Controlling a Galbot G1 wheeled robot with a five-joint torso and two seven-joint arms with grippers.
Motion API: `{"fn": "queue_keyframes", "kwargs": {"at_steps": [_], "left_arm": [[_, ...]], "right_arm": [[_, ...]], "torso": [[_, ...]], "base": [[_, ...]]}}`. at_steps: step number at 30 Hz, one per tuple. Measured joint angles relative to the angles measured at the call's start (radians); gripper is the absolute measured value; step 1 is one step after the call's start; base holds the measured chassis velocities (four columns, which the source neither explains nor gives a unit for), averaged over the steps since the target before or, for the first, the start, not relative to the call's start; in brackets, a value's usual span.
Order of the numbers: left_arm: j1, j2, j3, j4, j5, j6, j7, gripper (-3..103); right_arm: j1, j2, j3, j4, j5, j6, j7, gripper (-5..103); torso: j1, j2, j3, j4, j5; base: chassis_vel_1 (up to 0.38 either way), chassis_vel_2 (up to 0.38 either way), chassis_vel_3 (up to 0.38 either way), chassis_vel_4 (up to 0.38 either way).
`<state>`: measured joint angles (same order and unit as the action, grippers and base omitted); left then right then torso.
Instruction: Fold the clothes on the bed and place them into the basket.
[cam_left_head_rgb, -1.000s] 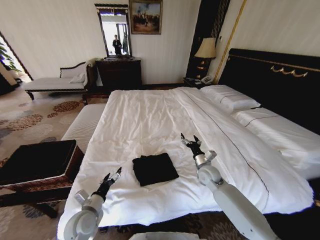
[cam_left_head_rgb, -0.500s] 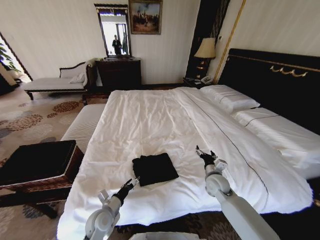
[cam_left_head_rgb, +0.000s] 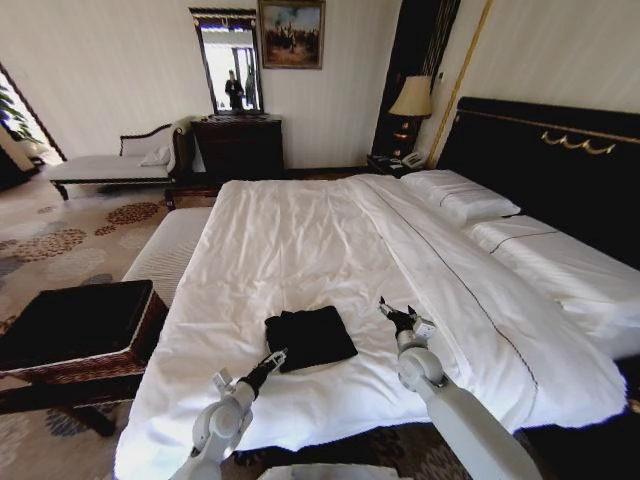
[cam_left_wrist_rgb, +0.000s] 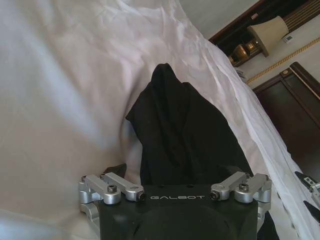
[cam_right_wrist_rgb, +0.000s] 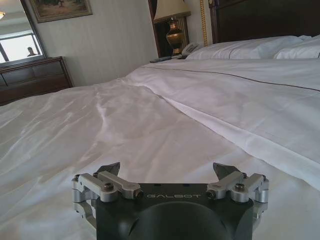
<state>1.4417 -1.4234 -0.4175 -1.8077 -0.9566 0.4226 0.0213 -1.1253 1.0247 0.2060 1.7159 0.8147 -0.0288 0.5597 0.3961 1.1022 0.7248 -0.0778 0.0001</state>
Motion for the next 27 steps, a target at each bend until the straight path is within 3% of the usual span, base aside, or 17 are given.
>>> {"fn": "queue_keyframes", "kwargs": {"at_steps": [2, 3, 7, 10, 12, 16, 17, 18, 21, 23, 25, 27], "left_arm": [[-0.002, -0.001, 0.001, 0.002, 0.000, 0.000, 0.000, 100], [-0.016, -0.010, 0.010, 0.015, 0.000, -0.002, 0.002, 94], [-0.038, -0.027, 0.021, 0.040, 0.001, -0.006, 0.003, 88], [-0.054, -0.046, 0.028, 0.063, 0.007, -0.012, 0.003, 72], [-0.056, -0.049, 0.028, 0.066, 0.009, -0.014, 0.003, 72], [-0.059, -0.063, 0.023, 0.074, 0.015, -0.028, 0.008, 49], [-0.059, -0.063, 0.023, 0.074, 0.015, -0.028, 0.008, 49], [-0.059, -0.064, 0.022, 0.074, 0.016, -0.029, 0.008, 49], [-0.057, -0.065, 0.018, 0.076, 0.024, -0.033, 0.012, 34], [-0.056, -0.066, 0.018, 0.076, 0.026, -0.033, 0.013, 28], [-0.056, -0.069, 0.016, 0.076, 0.028, -0.036, 0.015, 23], [-0.056, -0.071, 0.014, 0.076, 0.029, -0.037, 0.016, 12]], "right_arm": [[0.000, 0.000, 0.000, 0.000, 0.000, 0.000, 0.000, 100], [-0.001, 0.003, -0.002, -0.001, -0.004, 0.000, -0.001, 100], [-0.004, 0.006, -0.006, -0.002, -0.010, -0.001, -0.001, 100], [-0.005, 0.008, -0.008, -0.007, -0.013, -0.003, -0.001, 100], [-0.005, 0.008, -0.009, -0.009, -0.013, -0.003, -0.002, 100], [0.000, 0.000, -0.027, -0.039, 0.019, -0.004, -0.042, 100], [0.000, 0.000, -0.027, -0.039, 0.019, -0.004, -0.042, 100], [0.002, -0.004, -0.034, -0.044, 0.044, -0.005, -0.057, 100], [0.014, -0.012, -0.066, -0.051, 0.201, -0.048, -0.114, 100], [0.017, -0.011, -0.071, -0.054, 0.221, -0.054, -0.124, 100], [0.029, -0.008, -0.089, -0.073, 0.277, -0.063, -0.184, 100], [0.038, -0.004, -0.103, -0.087, 0.311, -0.068, -0.216, 100]], "torso": [[0.000, 0.000, 0.000, 0.0000, 0.0000], [0.000, 0.000, 0.000, 0.0000, 0.0000], [0.000, 0.000, 0.000, -0.0001, 0.0000], [0.000, 0.000, 0.000, 0.0000, -0.0002], [0.000, 0.000, 0.000, -0.0001, -0.0002], [0.000, 0.000, 0.000, -0.0002, -0.0002], [0.000, 0.000, 0.000, -0.0002, -0.0002], [0.000, 0.000, 0.000, -0.0002, -0.0002], [0.000, 0.000, 0.000, -0.0002, -0.0003], [0.000, 0.000, 0.000, -0.0001, -0.0002], [0.000, 0.000, 0.000, -0.0002, -0.0003], [0.000, 0.000, 0.000, -0.0001, -0.0002]], "base": [[0.000, 0.000, 0.000, 0.000], [0.000, 0.000, 0.000, 0.000], [0.000, 0.000, 0.000, 0.000], [0.000, 0.000, 0.000, 0.000], [0.000, 0.000, 0.000, 0.000], [0.000, 0.000, 0.000, 0.000], [0.000, 0.000, 0.000, 0.000], [0.000, 0.000, 0.000, 0.000], [0.000, 0.000, 0.000, 0.000], [0.000, 0.000, 0.000, 0.000], [0.000, 0.000, 0.000, 0.000], [0.000, 0.000, 0.000, 0.000]]}}
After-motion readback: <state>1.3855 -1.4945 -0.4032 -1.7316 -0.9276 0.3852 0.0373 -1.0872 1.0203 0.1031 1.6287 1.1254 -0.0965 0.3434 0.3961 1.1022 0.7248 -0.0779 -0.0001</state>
